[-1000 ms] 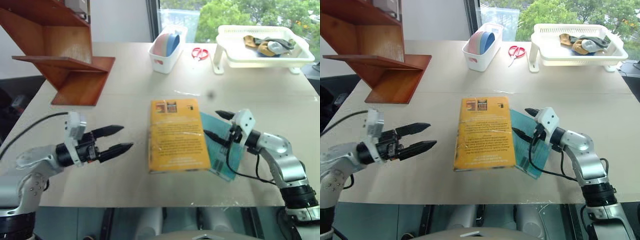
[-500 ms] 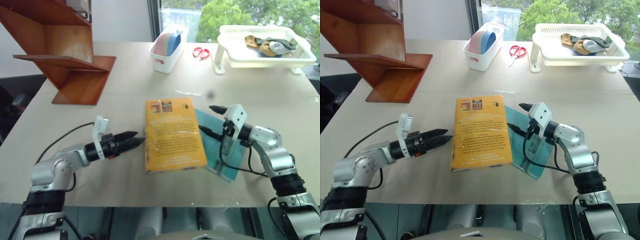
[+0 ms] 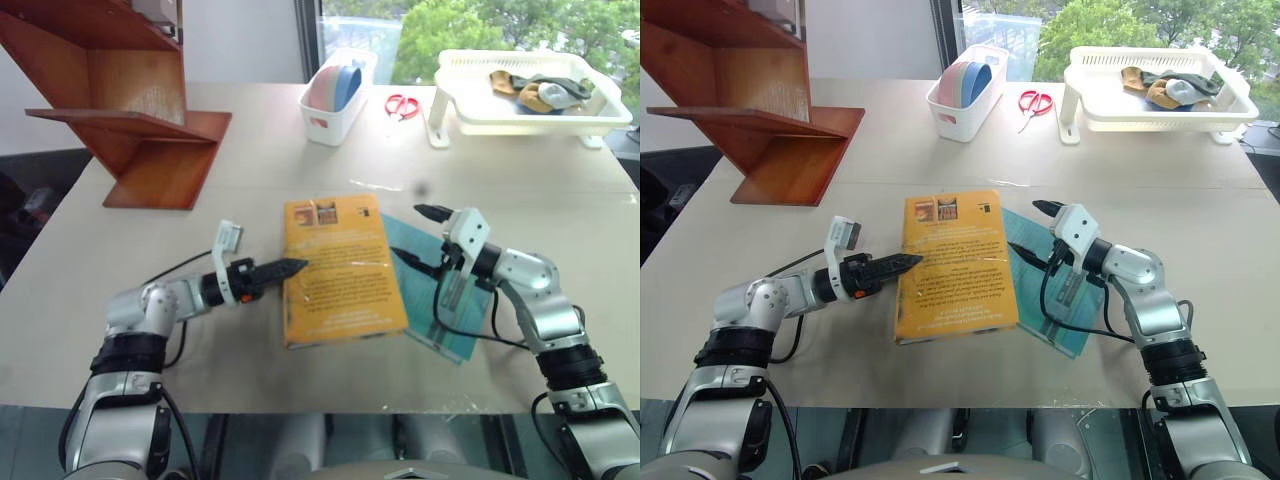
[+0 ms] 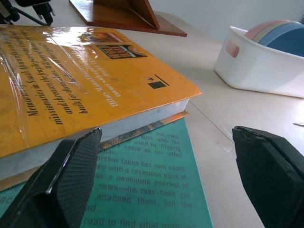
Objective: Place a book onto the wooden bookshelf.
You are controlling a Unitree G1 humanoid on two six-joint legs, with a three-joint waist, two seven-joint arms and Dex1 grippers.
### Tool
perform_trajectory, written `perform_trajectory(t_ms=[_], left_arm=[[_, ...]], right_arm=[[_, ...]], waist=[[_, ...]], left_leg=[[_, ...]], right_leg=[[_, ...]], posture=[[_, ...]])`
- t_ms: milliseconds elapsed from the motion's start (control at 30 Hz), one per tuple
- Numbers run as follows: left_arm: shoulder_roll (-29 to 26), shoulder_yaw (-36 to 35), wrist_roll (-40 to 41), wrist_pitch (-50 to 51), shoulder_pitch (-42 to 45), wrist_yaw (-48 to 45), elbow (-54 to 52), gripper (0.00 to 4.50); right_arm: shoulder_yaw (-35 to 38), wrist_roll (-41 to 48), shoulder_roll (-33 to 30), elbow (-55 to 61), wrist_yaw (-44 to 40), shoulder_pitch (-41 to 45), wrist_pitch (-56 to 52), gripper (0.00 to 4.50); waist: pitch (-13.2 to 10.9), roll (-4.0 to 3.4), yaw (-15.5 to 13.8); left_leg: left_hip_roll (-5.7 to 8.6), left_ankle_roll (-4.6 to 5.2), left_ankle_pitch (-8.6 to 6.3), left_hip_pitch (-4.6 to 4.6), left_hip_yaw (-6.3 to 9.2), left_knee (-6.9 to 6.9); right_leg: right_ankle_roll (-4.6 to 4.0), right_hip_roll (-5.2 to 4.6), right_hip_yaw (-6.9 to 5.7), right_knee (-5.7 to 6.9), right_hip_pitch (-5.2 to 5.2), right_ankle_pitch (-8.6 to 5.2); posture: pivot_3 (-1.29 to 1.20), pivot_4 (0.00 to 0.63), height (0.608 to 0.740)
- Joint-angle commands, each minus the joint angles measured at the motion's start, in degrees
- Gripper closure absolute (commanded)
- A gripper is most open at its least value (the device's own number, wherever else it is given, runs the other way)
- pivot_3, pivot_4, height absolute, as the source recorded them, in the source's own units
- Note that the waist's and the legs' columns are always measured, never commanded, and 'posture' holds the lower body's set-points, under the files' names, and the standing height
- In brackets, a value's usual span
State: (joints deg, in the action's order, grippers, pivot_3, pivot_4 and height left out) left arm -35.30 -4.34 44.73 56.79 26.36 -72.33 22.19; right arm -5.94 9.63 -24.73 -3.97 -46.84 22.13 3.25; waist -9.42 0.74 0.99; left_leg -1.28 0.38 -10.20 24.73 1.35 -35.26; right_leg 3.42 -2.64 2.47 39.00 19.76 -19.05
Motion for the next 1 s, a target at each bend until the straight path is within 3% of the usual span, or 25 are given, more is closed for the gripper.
perform_trajectory(t_ms=[33, 167, 267, 500, 633, 800, 900, 1000], left_arm=[[-0.6, 0.4, -1.0, -0.3, 1.3, -3.0, 1.7, 1.26], [-0.6, 0.3, -1.9, -0.9, 1.7, -4.1, 2.8, 3.03], [-0.6, -0.2, -2.4, -1.1, 1.7, -4.4, 3.4, 3.95], [-0.7, -1.5, -1.8, -0.3, 1.0, -4.6, 2.5, 4.05], [-1.3, -4.0, -0.4, -0.2, -0.3, -2.7, -2.3, 4.06], [-4.4, -10.7, 4.5, 2.9, 0.1, 3.2, -17.4, 4.06], [-11.1, -9.8, -1.3, -4.0, 2.2, 4.5, -26.1, 4.06], [-15.6, -9.4, -9.1, -16.7, 9.2, 6.4, -27.1, 4.06]], right_arm=[[4.6, 7.3, -4.3, 9.2, -3.3, -3.0, -6.3, 0.0], [9.3, 14.9, -12.9, 15.4, -9.6, -7.7, -14.2, 0.0], [14.9, 25.7, -20.7, 19.8, -15.7, -10.1, -24.5, 0.0], [25.5, 42.4, -35.4, 25.3, -27.9, -12.9, -39.3, 0.0], [28.2, 46.0, -37.1, 25.2, -28.0, -11.7, -41.9, 0.0], [30.3, 46.9, -37.1, 24.4, -27.6, -11.4, -42.9, 0.0], [31.5, 48.1, -37.2, 21.6, -28.4, -10.7, -44.1, 0.0], [32.6, 48.0, -37.8, 15.8, -29.5, -7.9, -44.1, 0.0]], waist=[[0.0, 0.0, -0.1], [0.0, 0.01, -0.4], [0.0, 0.0, -0.3], [0.0, 0.01, -0.2], [-0.1, 0.08, -0.2], [-0.2, 0.25, -0.3], [-0.4, 0.46, -0.3], [-0.5, 0.48, -0.5]], left_leg=[[-0.01, 0.0, 0.0, 0.03, 0.03, 0.0], [0.01, 0.01, -0.01, 0.08, 0.09, 0.0], [0.02, 0.02, 0.0, 0.07, 0.07, -0.03], [-0.05, 0.03, -0.01, 0.03, 0.11, -0.03], [-0.05, 0.03, -0.01, 0.04, 0.11, -0.03], [-0.06, 0.03, -0.01, 0.09, 0.14, -0.04], [-0.06, 0.03, -0.01, 0.12, 0.16, -0.02], [0.0, 0.02, -0.01, 0.08, 0.1, -0.01]], right_leg=[[0.0, 0.0, -0.02, 0.0, 0.0, 0.0], [0.0, -0.07, -0.08, -0.08, -0.04, 0.0], [0.0, -0.1, -0.08, -0.05, -0.06, 0.0], [-0.01, -0.06, -0.09, -0.08, -0.11, 0.0], [0.0, -0.08, -0.08, -0.12, -0.11, 0.0], [0.0, -0.12, -0.11, -0.11, -0.08, 0.0], [0.0, -0.12, -0.12, -0.12, -0.05, 0.0], [0.0, -0.15, -0.1, -0.17, -0.09, 0.0]], posture=[[0.0, 0.15, 0.74], [0.0, 0.15, 0.74], [0.0, 0.15, 0.74], [0.0, 0.15, 0.74], [0.0, 0.15, 0.74], [0.0, 0.15, 0.74], [0.0, 0.15, 0.74], [0.0, 0.15, 0.74]])
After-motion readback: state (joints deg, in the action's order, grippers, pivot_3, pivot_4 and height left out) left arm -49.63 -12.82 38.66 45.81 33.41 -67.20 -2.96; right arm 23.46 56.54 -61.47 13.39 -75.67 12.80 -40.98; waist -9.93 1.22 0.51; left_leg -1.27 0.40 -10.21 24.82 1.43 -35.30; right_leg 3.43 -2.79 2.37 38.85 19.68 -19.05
